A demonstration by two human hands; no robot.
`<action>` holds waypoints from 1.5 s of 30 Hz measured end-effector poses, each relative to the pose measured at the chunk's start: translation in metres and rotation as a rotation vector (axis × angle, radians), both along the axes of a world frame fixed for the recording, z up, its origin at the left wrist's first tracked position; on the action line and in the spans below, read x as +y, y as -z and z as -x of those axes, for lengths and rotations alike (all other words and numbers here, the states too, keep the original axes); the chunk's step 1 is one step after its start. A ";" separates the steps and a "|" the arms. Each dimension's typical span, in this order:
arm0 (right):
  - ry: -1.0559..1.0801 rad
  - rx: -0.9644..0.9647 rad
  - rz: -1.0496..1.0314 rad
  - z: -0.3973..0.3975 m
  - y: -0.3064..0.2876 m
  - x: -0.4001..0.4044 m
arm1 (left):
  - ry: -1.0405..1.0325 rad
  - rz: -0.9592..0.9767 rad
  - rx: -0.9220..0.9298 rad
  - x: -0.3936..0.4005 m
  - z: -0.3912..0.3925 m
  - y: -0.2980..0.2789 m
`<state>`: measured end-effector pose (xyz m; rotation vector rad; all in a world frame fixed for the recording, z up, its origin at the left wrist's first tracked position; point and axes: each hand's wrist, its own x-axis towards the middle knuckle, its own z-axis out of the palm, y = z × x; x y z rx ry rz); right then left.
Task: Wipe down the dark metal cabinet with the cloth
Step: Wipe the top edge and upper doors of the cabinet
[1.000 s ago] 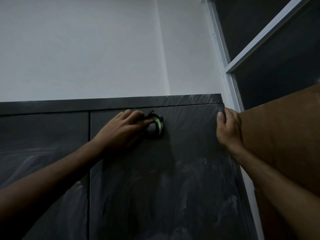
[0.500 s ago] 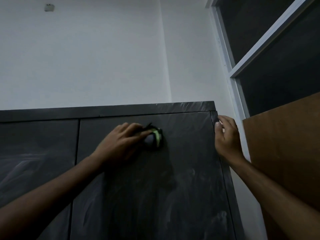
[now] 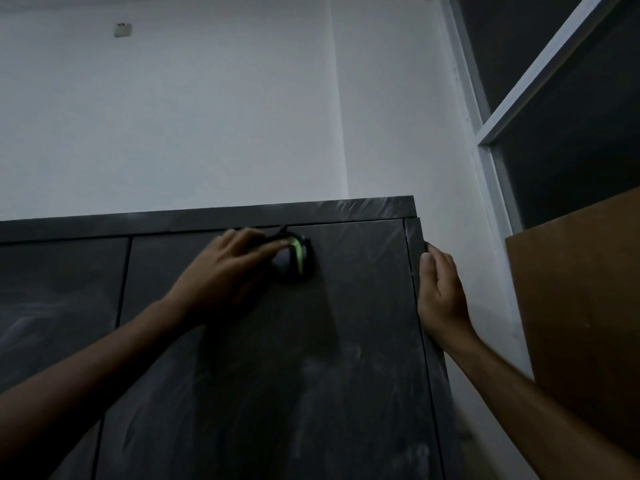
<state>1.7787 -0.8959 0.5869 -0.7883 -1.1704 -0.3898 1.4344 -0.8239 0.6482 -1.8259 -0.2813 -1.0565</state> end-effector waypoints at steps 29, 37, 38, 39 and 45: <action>0.209 -0.161 -0.067 0.001 0.008 0.000 | 0.077 0.020 -0.139 -0.031 -0.114 -0.050; 0.085 -0.085 -0.063 -0.004 0.007 -0.001 | 0.063 -0.006 0.136 -0.035 -0.150 -0.024; 0.107 -0.087 -0.069 -0.003 0.007 -0.001 | 0.046 -0.033 0.164 -0.031 -0.138 -0.024; 0.124 -0.085 -0.077 -0.002 0.007 0.000 | 0.035 -0.054 0.159 -0.027 -0.129 -0.027; 0.014 -0.004 -0.076 -0.004 0.009 0.001 | 0.083 0.076 -0.179 -0.052 -0.186 -0.062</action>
